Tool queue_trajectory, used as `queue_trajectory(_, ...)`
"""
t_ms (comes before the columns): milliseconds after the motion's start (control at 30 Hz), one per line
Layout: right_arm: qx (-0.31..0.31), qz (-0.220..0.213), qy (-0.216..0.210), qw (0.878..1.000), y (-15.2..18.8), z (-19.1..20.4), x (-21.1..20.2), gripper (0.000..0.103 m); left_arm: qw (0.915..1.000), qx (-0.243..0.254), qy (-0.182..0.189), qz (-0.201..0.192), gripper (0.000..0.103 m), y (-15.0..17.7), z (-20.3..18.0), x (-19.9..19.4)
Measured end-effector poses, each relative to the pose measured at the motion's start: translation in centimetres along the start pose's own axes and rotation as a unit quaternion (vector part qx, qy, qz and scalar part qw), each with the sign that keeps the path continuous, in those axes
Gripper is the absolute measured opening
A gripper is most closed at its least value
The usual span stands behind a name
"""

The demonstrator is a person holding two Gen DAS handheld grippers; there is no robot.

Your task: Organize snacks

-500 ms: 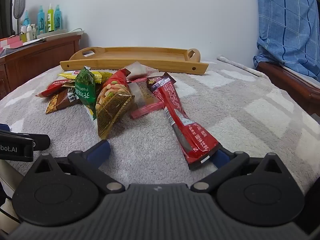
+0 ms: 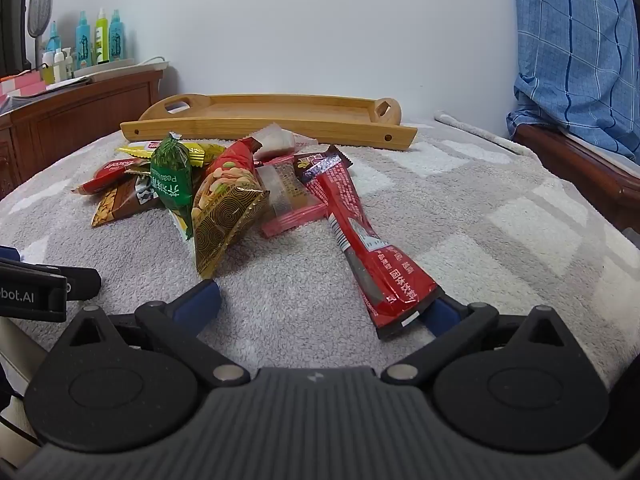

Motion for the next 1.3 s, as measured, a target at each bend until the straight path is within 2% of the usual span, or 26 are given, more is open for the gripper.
queue_trajectory(1300, -0.001, -0.003, 0.001, 1.0, 0.08, 0.07, -0.04, 0.103, 1.0, 0.002, 0.001, 0.004, 0.103, -0.3, -0.22, 0.17)
Point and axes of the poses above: each gripper's, at about its wrist camera, not at the fingertips, and x roughly the way its jaws point, z to its left, y to its underside, the point moved 1 cm from there along x, roughly the way its jaws point, and after that the axes turned 3 degrees about y, right-handed, at the moved point
